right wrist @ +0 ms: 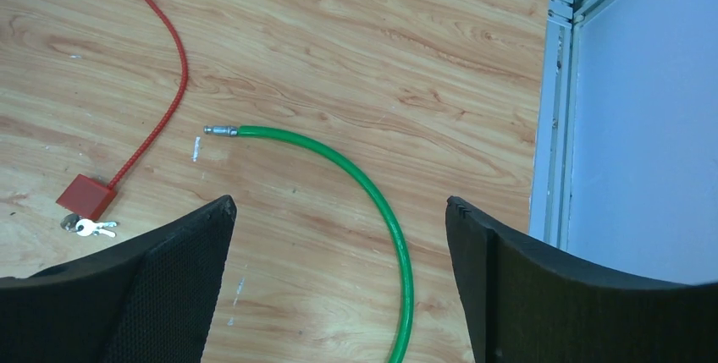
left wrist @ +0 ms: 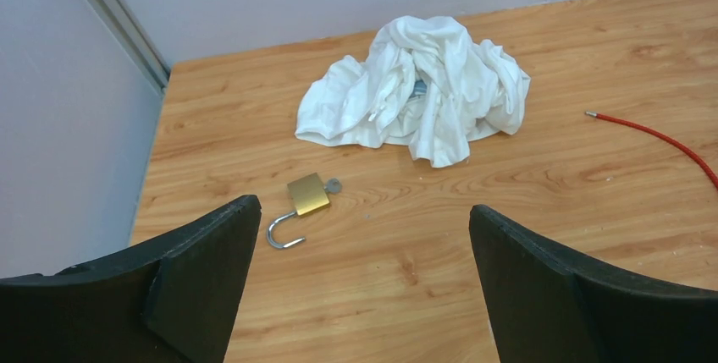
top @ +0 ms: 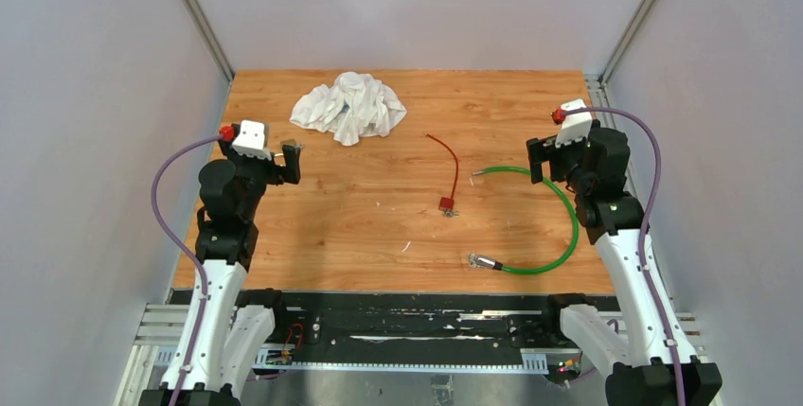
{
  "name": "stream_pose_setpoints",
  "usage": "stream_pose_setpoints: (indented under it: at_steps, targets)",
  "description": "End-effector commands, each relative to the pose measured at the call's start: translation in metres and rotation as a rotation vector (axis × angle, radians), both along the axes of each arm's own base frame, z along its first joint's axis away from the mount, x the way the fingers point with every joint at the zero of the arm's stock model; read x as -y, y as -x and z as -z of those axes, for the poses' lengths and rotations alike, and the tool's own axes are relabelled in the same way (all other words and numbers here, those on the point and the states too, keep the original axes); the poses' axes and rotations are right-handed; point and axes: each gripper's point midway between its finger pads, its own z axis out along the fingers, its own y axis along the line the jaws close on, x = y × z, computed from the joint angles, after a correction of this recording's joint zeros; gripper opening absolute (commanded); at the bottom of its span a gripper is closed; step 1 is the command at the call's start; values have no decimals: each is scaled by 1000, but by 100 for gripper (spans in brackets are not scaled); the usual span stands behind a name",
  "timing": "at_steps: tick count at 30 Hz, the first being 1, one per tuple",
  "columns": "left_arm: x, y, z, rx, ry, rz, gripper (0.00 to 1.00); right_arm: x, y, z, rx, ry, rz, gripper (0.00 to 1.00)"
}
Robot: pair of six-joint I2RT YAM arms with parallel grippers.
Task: Lock with the key
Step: Move the lock to the center of the board.
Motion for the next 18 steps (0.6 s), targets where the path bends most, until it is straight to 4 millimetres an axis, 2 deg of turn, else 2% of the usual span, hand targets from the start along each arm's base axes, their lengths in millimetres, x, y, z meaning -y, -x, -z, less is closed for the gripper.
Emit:
stream_pose_setpoints:
  at_steps: [1, 11, 16, 18]
  targets:
    - [3, 0, -15, 75, -6, 8, 98, -3, 5, -13, 30, -43, -20, 92]
    - [5, 1, -20, 94, -9, 18, 98, -5, 6, -14, 27, -55, -37, 93]
    - [8, 1, -17, 84, -20, 39, 98, 3, 8, -15, 1, -13, -11, 93]
    - [12, 0, -13, 73, -35, 63, 98, 3, 13, -7, -44, 28, -40, 93]
